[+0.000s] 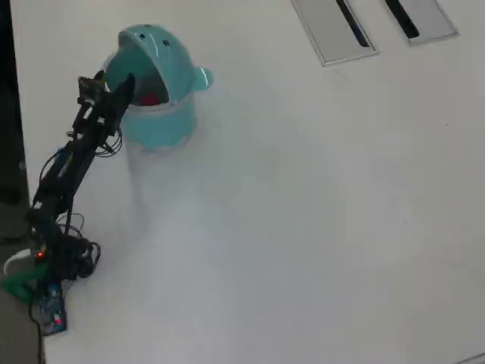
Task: Grasp RGB lego blocks and put them in the bin one by one.
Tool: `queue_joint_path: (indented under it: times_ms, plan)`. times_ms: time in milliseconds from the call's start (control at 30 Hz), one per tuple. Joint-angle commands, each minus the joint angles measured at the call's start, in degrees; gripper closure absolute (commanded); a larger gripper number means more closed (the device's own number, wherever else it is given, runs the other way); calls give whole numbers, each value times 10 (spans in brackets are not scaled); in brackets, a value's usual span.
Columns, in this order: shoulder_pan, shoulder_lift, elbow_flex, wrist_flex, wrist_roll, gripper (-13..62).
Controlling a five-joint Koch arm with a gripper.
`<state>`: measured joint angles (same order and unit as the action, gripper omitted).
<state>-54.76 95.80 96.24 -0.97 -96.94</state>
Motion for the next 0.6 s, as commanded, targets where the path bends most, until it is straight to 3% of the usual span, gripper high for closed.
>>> queue_joint_path:
  times_ms: [0, 567]
  plan:
    - [-18, 64, 10, 7, -10, 171]
    - [-203, 298, 228, 216, 7, 172]
